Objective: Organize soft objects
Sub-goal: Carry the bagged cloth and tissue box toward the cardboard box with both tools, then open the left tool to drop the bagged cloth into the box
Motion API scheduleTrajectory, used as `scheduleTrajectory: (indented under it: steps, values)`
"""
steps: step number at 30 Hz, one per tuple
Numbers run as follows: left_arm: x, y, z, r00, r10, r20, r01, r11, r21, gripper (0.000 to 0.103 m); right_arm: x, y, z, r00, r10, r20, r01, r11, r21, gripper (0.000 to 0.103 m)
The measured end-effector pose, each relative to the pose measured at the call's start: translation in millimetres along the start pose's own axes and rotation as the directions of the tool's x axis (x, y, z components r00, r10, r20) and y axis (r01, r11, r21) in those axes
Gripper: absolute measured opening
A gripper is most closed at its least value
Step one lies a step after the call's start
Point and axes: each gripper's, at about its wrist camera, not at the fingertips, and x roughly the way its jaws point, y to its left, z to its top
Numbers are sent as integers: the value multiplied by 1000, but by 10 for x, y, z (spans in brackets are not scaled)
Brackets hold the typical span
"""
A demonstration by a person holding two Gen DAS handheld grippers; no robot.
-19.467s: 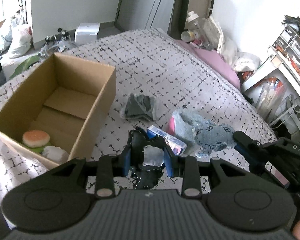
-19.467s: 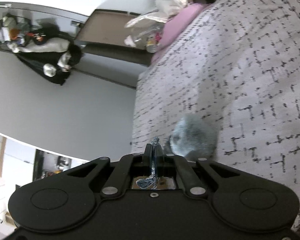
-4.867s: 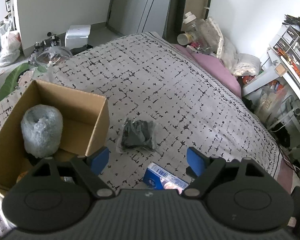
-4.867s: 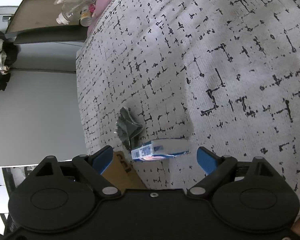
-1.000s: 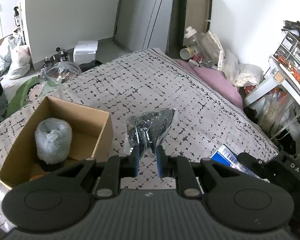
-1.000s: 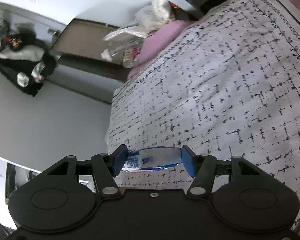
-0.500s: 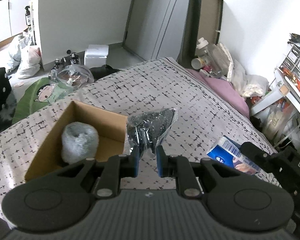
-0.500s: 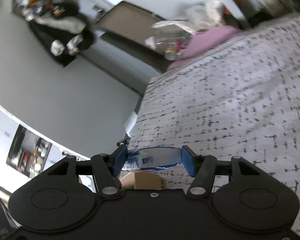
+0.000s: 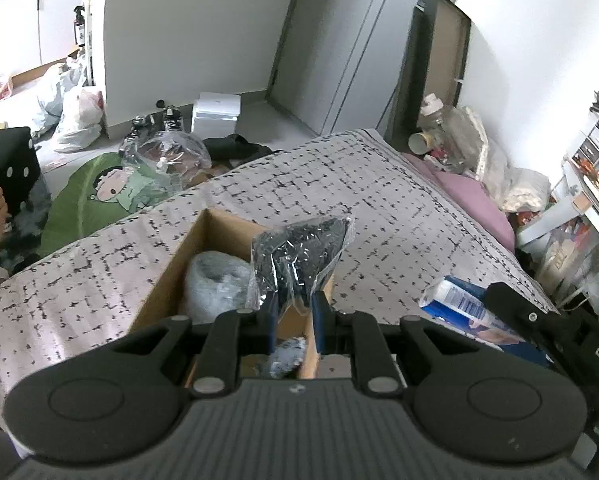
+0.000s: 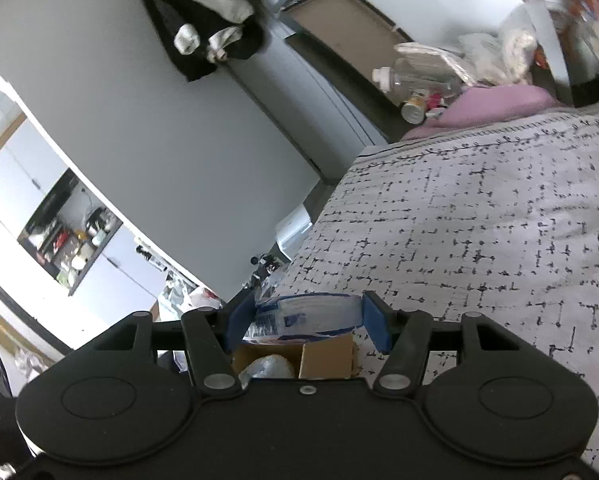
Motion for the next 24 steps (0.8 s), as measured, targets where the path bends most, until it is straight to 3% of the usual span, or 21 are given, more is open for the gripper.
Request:
scheduleTrajectory:
  steps: [9,24]
  values:
    - [-9,316,-3,1000,8,-4,-8,1000,-26,16,74,224,-128,1000,5,-3,-6,996,-93,58]
    - [197,671,-48,997,18,-75,-24,996,-84,17,297,390,-282,998,-1,-61,-7,990,-138,58]
